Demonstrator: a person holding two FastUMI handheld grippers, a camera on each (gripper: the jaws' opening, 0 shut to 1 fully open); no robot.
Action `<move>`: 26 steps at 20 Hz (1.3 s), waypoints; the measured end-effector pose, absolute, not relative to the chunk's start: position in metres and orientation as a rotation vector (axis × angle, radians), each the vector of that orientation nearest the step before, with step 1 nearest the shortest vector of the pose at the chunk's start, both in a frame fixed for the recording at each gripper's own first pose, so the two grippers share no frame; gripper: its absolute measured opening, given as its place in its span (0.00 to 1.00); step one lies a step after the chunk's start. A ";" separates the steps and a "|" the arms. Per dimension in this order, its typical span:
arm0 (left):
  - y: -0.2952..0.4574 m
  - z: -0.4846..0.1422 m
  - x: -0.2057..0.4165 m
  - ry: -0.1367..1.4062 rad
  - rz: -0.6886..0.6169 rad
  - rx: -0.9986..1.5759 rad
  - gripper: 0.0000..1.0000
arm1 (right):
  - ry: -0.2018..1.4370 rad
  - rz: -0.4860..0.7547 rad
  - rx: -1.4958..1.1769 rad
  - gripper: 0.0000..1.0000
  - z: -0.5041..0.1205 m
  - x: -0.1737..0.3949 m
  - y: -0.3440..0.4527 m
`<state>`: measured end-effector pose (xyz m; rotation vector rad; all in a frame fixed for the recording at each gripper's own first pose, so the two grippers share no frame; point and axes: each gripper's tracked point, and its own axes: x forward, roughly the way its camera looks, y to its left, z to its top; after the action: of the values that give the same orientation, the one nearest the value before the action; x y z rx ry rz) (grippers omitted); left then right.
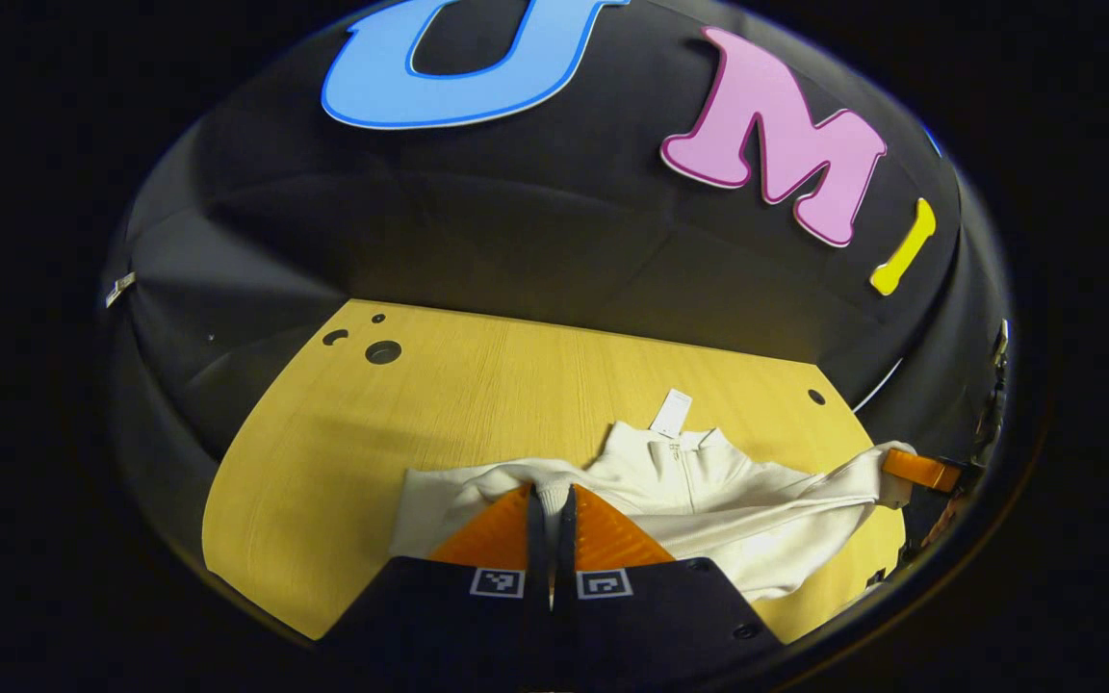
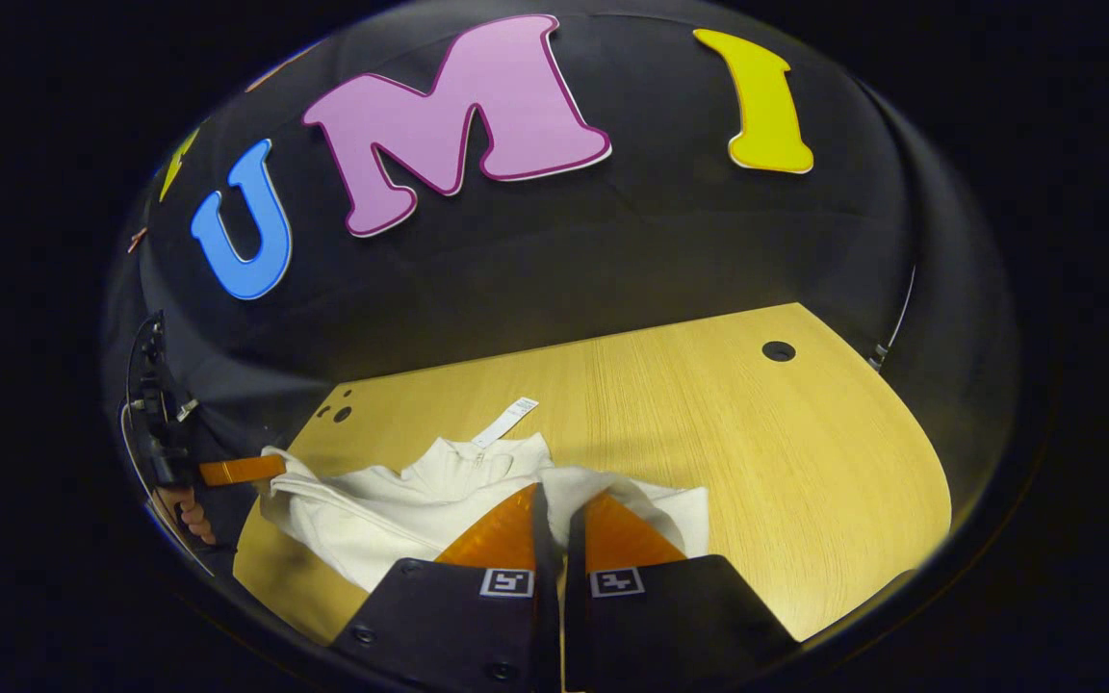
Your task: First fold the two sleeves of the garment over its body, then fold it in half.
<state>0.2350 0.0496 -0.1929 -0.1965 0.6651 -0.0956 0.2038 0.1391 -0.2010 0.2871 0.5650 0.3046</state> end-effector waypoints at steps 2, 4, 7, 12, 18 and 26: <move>0.050 -0.205 0.248 0.680 -0.089 -0.172 0.05 | 0.580 0.303 0.281 0.06 -0.212 0.217 0.141; 0.050 -0.218 0.261 0.700 -0.077 -0.164 0.05 | 0.587 0.307 0.276 0.06 -0.222 0.229 0.143; 0.047 -0.237 0.277 0.730 -0.068 -0.145 0.06 | 0.614 0.307 0.255 0.06 -0.246 0.243 0.144; 0.043 -0.274 0.296 0.796 -0.060 -0.088 0.05 | 0.674 0.307 0.212 0.07 -0.285 0.257 0.147; 0.044 -0.308 0.299 0.862 -0.033 -0.104 0.06 | 0.748 0.325 0.172 0.07 -0.323 0.258 0.149; 0.043 -0.311 0.299 0.839 -0.049 -0.091 0.07 | 0.814 0.293 0.264 0.12 -0.342 0.258 0.151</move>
<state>0.2994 0.0431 -0.3106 -0.0914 0.8390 -0.0485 0.2576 0.1509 -0.3422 0.2638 0.8139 0.2931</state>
